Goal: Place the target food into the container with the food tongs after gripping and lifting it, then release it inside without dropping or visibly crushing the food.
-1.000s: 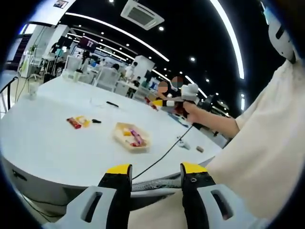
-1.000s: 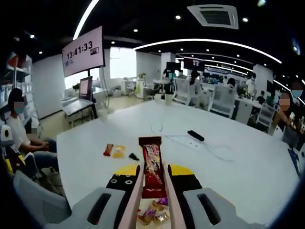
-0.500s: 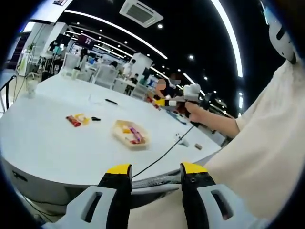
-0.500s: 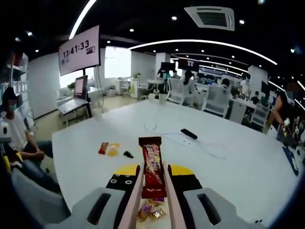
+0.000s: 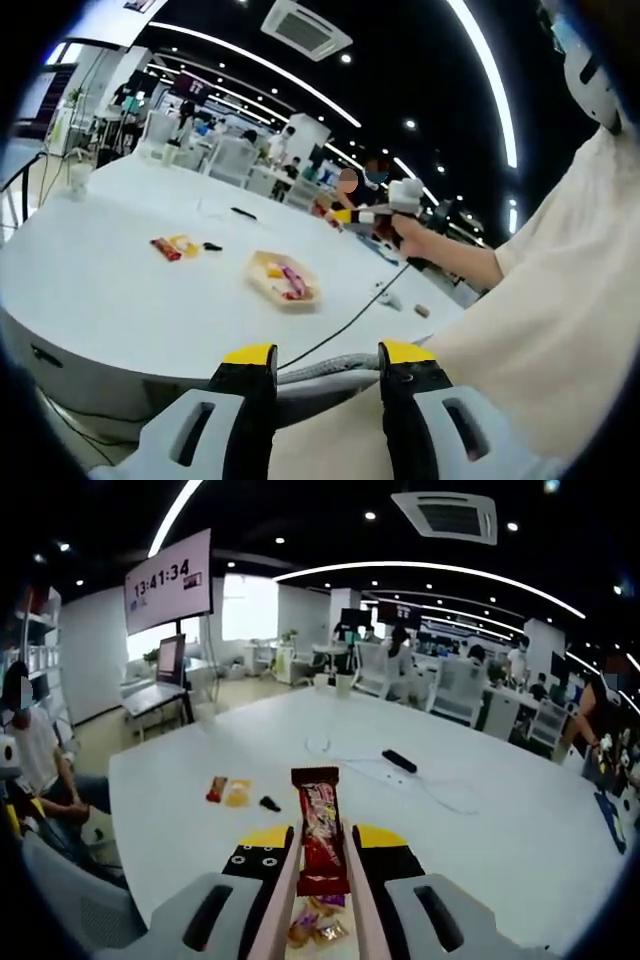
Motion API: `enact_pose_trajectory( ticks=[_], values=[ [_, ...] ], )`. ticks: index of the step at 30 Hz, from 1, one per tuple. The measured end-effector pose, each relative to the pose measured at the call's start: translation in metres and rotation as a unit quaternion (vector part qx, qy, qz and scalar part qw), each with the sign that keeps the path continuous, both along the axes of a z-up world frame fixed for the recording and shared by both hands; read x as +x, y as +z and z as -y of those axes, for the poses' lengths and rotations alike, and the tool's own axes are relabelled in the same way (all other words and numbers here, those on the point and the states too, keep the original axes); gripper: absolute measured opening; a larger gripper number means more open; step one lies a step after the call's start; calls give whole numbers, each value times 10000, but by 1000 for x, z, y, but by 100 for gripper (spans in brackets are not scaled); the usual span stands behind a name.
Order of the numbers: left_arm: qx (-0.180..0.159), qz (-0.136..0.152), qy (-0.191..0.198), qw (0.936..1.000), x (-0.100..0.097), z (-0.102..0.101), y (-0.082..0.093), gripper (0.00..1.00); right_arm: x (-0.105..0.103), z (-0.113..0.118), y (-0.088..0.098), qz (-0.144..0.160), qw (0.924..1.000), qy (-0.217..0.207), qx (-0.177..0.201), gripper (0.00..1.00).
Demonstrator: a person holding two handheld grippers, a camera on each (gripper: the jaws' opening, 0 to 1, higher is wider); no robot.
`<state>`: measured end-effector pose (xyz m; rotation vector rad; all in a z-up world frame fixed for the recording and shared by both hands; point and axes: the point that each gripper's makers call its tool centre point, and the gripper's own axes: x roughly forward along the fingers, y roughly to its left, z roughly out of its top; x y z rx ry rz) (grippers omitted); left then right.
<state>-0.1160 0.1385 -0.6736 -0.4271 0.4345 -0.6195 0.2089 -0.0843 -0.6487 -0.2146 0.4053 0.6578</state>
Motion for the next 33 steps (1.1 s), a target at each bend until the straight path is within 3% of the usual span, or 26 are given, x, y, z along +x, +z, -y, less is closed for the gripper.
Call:
enact_pose_trajectory(
  ticks=[18, 33],
  values=[
    [40, -34, -32, 10000, -4, 5, 0, 40, 1, -3, -3, -42, 10000, 48, 35, 22],
    [14, -58, 69, 10000, -7, 3, -3, 40, -1, -28, -4, -46, 9995, 311, -24, 22]
  ],
)
